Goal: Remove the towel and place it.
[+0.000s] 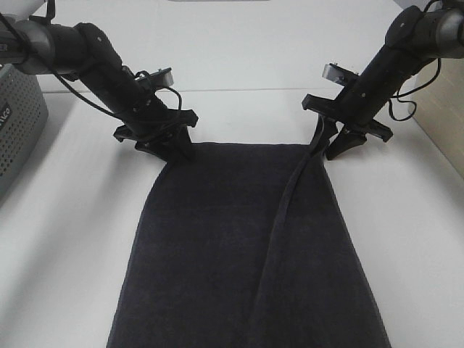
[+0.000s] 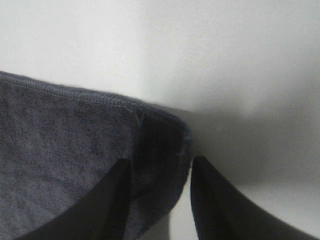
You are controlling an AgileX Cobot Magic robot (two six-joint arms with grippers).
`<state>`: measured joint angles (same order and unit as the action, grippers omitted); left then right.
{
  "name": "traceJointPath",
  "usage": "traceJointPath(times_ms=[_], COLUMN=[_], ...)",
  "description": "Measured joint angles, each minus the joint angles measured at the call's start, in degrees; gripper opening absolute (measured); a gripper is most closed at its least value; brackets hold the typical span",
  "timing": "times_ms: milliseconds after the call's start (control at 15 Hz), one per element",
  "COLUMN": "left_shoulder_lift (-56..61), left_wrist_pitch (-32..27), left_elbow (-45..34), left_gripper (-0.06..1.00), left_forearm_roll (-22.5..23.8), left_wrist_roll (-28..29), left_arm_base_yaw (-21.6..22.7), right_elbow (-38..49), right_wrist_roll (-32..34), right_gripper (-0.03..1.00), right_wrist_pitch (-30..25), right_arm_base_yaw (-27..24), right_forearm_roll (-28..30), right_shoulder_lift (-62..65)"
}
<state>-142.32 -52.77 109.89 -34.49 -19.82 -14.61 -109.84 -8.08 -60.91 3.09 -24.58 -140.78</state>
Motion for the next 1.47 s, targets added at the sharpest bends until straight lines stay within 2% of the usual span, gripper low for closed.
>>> traceJointPath(times_ms=[200,267,333,400,467,800,1133,1333,1467], left_shoulder_lift=[-0.1,-0.1,-0.1,-0.1,-0.1,-1.3,-1.7,-1.7,-1.7], left_wrist_pitch=[0.0,0.0,0.0,0.0,0.0,-2.7,-4.0,-1.9,2.1], left_elbow=[0.0,0.0,0.0,0.0,0.0,6.7,16.7,19.4,20.1], left_gripper=[0.13,0.04,0.01,0.01,0.01,0.01,0.01,0.01,0.01], left_forearm_roll=[2.5,3.4,4.1,4.8,5.4,12.8,15.2,17.4,18.8], left_wrist_roll=[0.0,0.0,0.0,0.0,0.0,-1.3,-1.5,-1.5,-1.8], left_arm_base_yaw=[0.0,0.0,0.0,-0.1,-0.1,-0.2,-0.2,-0.2,-0.2], right_elbow=[0.0,0.0,0.0,0.0,0.0,-2.6,-10.3,-12.7,-13.3], right_wrist_roll=[0.2,0.2,0.2,0.2,0.2,-2.9,-5.2,-7.7,-10.3], right_gripper=[0.28,0.23,0.15,0.06,0.02,0.02,0.02,0.02,0.02], right_wrist_pitch=[-0.1,-0.2,-0.2,-0.3,-0.7,-1.3,-1.0,2.1,6.3], right_arm_base_yaw=[0.0,0.0,0.0,0.0,0.0,0.0,0.0,0.0,0.0], right_forearm_roll=[0.7,1.0,1.5,2.7,4.0,6.8,5.2,2.6,-0.4], right_shoulder_lift=[0.0,0.0,0.0,0.0,0.0,-0.1,-0.1,-0.1,-0.1])
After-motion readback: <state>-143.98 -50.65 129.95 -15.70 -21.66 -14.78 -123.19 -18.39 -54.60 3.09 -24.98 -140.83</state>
